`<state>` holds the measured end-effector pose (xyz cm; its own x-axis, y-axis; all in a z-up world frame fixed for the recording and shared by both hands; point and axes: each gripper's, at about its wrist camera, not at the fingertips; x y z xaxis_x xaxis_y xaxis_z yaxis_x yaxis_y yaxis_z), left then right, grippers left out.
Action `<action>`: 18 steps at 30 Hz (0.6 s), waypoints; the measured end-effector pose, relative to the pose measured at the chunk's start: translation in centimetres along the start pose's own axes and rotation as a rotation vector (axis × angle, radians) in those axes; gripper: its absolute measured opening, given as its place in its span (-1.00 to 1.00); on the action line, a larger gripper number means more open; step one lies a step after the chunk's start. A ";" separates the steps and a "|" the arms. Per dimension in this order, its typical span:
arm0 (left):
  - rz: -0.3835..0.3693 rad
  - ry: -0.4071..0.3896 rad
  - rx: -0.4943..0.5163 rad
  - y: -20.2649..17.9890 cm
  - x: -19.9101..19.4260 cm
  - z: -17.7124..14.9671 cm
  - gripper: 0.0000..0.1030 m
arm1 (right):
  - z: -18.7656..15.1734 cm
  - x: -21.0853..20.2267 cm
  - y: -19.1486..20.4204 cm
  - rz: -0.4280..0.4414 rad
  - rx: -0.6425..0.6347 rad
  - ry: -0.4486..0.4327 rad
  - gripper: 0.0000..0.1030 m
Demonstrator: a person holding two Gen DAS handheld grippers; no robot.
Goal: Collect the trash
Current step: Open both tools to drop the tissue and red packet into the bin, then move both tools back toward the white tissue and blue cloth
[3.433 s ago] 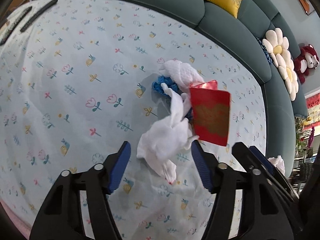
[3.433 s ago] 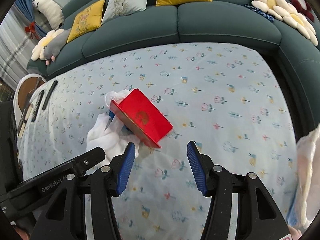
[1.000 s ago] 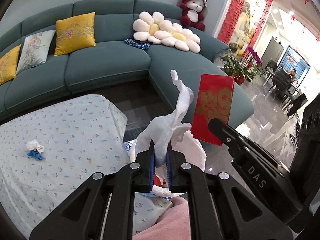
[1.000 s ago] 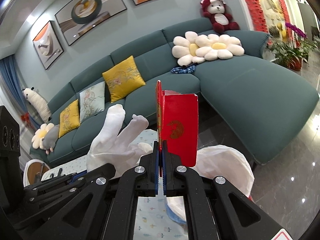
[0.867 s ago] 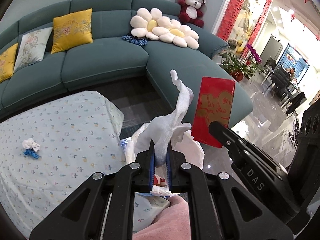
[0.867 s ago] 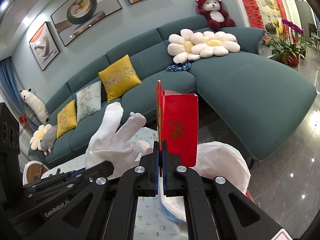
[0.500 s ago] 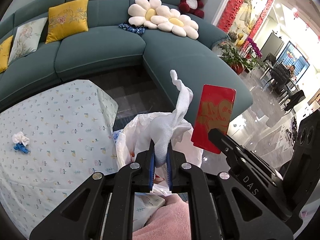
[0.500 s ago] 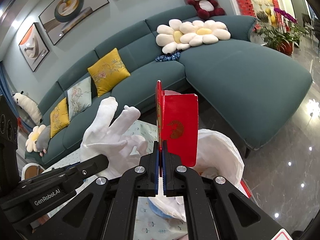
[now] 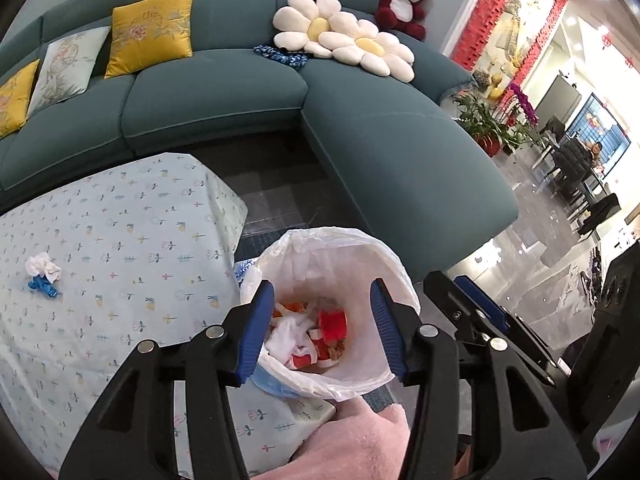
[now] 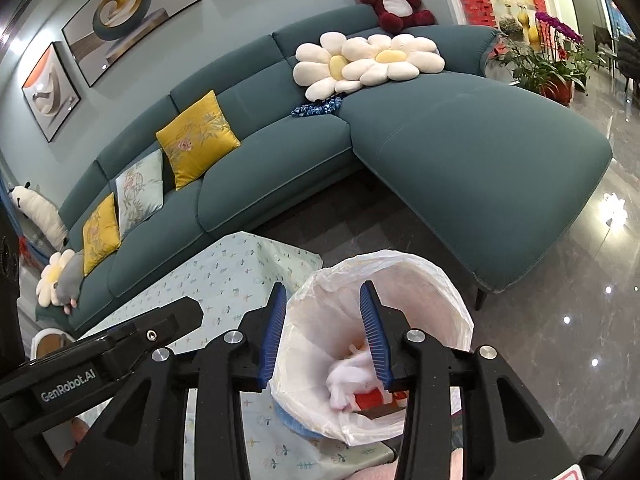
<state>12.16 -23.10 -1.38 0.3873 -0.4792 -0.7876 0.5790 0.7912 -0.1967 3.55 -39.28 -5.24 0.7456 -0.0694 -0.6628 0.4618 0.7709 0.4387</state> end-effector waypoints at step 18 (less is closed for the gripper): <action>0.047 -0.046 -0.111 6.4 -3.9 -1.4 -0.07 | -1.7 -0.1 6.1 0.027 -0.112 0.021 -0.24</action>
<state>13.42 -15.65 -0.40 0.4462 -0.4557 -0.7702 0.4772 0.8492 -0.2261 5.47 -33.48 -3.58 0.7460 -0.0355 -0.6650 0.3846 0.8382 0.3867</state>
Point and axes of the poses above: each gripper's, at about its wrist camera, not at the fingertips, and x roughly the way its jaws point, y to its left, z to its top, and after that the axes turned 6 degrees about x, right-handed
